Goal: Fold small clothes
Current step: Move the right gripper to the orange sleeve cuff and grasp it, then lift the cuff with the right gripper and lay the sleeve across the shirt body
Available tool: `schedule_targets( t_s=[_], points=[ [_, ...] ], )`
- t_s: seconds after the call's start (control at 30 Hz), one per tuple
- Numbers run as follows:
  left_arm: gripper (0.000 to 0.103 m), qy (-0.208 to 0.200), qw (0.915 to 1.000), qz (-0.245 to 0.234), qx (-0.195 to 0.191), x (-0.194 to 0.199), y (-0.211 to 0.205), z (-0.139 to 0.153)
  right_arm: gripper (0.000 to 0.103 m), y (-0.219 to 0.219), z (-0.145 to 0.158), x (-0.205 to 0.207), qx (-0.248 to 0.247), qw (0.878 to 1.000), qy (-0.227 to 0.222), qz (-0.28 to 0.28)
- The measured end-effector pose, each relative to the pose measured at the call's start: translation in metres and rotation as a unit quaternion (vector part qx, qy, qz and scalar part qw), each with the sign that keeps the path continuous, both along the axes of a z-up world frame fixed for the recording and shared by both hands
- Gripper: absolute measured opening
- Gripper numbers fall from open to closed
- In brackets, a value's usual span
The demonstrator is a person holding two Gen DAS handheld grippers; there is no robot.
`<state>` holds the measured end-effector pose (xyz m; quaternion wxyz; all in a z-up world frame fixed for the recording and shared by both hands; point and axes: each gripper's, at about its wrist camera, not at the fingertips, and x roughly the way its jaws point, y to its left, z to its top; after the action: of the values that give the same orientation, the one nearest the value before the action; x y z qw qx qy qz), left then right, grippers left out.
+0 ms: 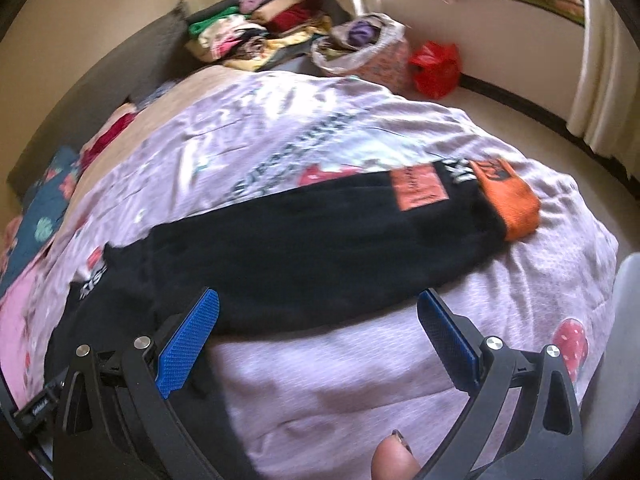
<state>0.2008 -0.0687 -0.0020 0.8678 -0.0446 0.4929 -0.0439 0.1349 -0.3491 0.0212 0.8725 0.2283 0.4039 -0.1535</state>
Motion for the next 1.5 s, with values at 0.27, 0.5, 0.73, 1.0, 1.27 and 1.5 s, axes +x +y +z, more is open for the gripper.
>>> schedule_targets(
  t_s=[0.27,0.5,0.73,1.0,1.27,1.5],
  points=[
    [0.094,0.002,0.9999,-0.012,0.01,0.017,-0.017,-0.006,0.099,-0.045,-0.017,0.003,0.018,0.998,0.011,-0.063],
    [0.094,-0.003,0.9996,-0.016,0.023,0.03,-0.029,-0.007,0.099,-0.084,-0.038,0.012,0.045,0.992,0.03,-0.113],
    [0.094,-0.017,0.9989,-0.021,0.038,0.035,-0.039,-0.002,0.075,-0.113,-0.051,0.02,0.058,0.986,0.027,-0.153],
    [0.094,-0.038,0.9977,-0.025,0.049,0.029,-0.043,0.009,0.017,-0.117,-0.04,0.009,0.075,0.986,-0.04,-0.145],
    [0.094,-0.071,0.9958,-0.02,0.053,0.019,-0.037,0.03,0.013,-0.09,0.003,0.007,0.06,0.989,-0.108,-0.083],
    [0.094,-0.089,0.9945,-0.014,0.054,0.011,-0.027,0.044,0.013,-0.046,0.039,0.012,0.034,0.989,-0.141,-0.013]
  ],
)
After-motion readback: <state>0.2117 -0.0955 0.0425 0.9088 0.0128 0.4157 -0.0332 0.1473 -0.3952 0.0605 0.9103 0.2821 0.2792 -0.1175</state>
